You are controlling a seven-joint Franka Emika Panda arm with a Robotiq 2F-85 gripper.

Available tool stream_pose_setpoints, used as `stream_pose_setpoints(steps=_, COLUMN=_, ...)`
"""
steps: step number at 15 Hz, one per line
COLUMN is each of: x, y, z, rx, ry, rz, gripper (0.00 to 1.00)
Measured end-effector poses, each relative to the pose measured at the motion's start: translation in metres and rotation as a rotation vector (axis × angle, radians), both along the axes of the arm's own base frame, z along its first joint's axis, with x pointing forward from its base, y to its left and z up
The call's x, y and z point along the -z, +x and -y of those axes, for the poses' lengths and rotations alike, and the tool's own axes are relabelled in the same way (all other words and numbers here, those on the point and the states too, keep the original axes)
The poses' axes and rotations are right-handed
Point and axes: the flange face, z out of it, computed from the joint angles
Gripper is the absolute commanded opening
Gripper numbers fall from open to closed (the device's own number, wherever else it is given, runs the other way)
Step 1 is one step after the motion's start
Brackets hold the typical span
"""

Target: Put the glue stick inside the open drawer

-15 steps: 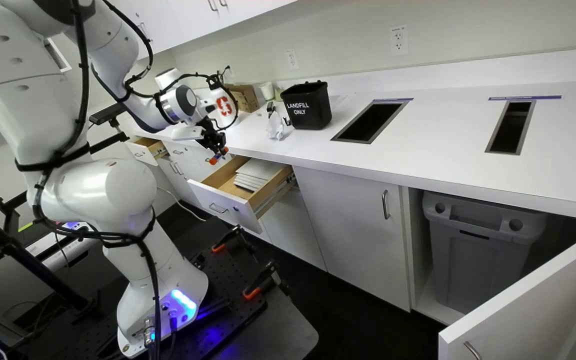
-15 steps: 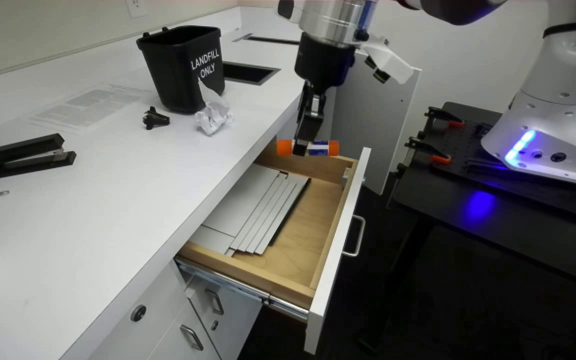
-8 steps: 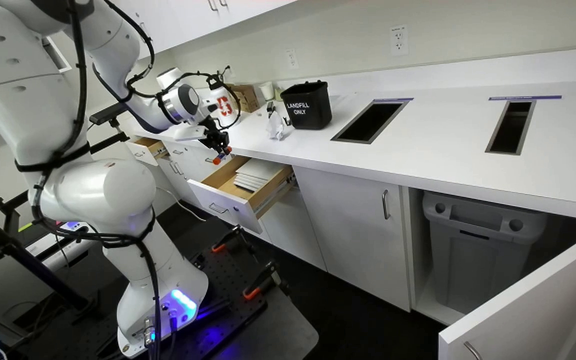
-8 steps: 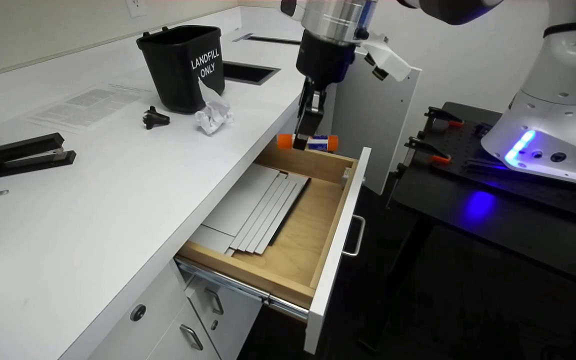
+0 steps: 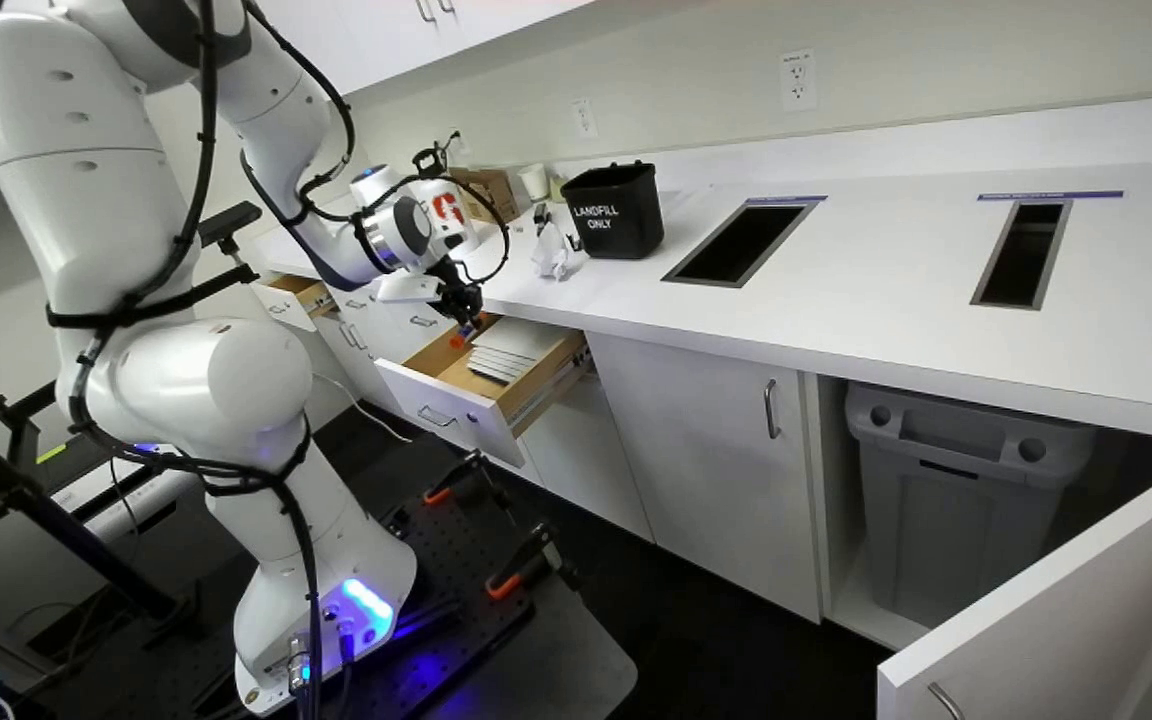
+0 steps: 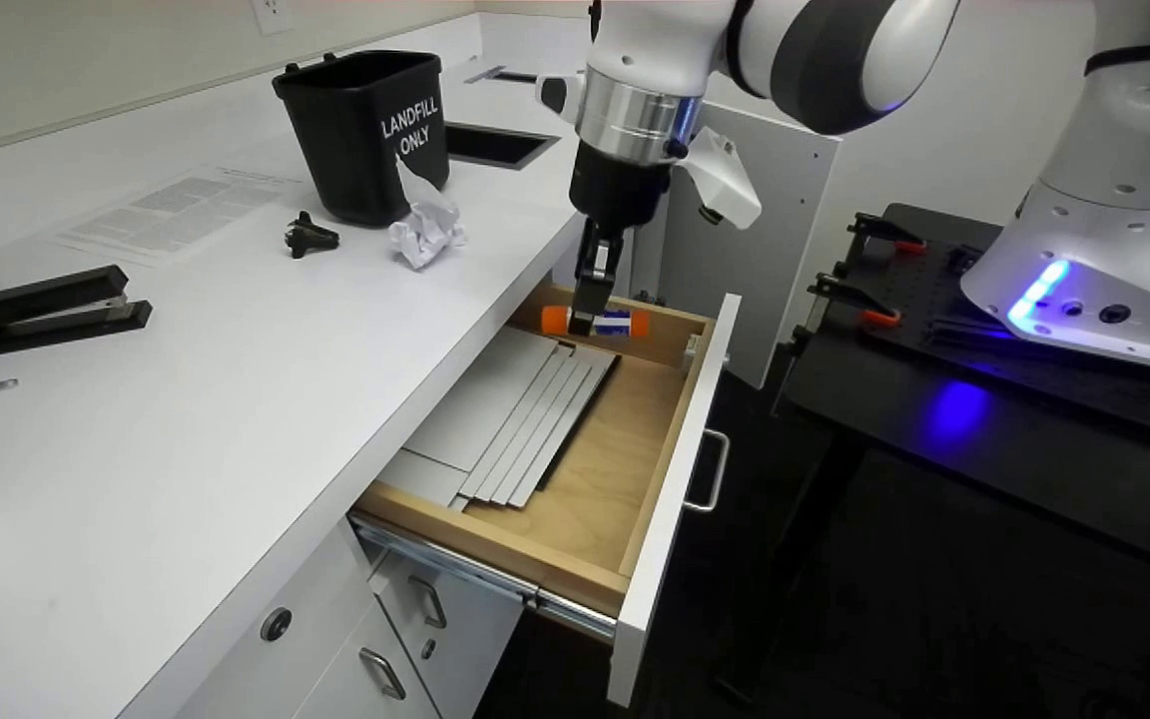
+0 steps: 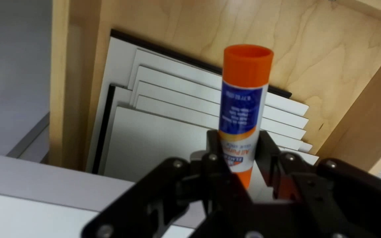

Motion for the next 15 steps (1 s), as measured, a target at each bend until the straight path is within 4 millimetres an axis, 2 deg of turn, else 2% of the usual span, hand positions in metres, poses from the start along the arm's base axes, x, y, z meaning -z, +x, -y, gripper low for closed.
stream_pose_setpoints(steps=9, x=0.070, y=0.000, z=0.005, rx=0.089, ry=0.025, rz=0.004, gripper=0.08)
stream_pose_setpoints(steps=15, x=0.109, y=0.018, z=0.000, rx=0.165, ry=0.007, rz=-0.023, gripper=0.08)
